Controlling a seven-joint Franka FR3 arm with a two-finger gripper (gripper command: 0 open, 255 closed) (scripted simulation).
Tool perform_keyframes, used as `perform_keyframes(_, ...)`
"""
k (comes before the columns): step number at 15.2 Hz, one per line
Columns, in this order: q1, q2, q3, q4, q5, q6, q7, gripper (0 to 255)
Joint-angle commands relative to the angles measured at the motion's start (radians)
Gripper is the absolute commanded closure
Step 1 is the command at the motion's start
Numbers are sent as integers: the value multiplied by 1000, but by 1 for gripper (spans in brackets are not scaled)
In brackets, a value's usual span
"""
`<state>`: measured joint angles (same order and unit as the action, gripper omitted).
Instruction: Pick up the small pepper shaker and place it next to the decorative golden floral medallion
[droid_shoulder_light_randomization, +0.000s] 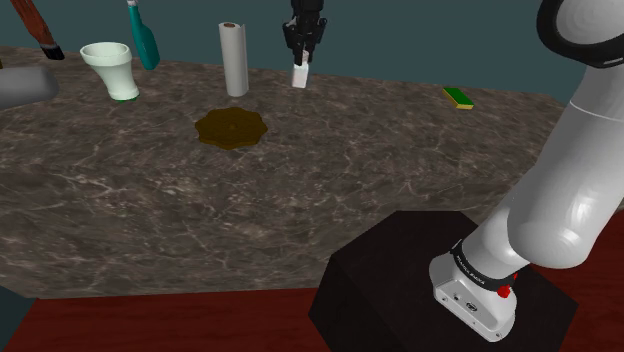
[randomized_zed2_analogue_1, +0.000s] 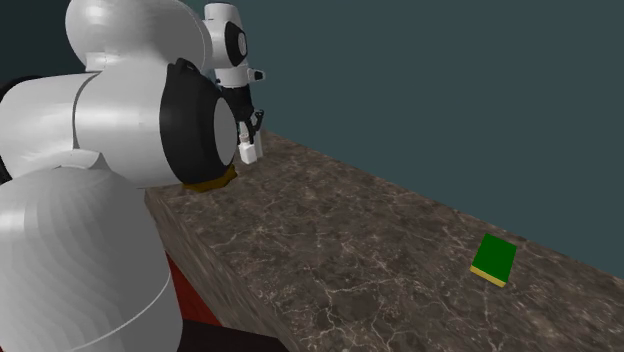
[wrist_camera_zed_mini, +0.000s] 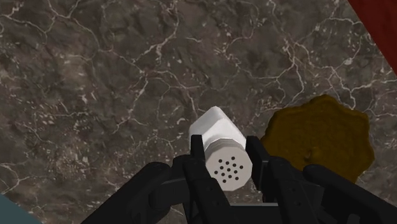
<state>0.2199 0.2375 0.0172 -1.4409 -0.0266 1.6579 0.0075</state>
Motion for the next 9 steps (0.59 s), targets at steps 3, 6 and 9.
perform_keyframes(3,1,-5,0,-62,0,58,2,255)
perform_keyframes(6,0,-6,0,-105,0,99,3,255)
perform_keyframes(9,0,-6,0,-144,-1,139,4,255)
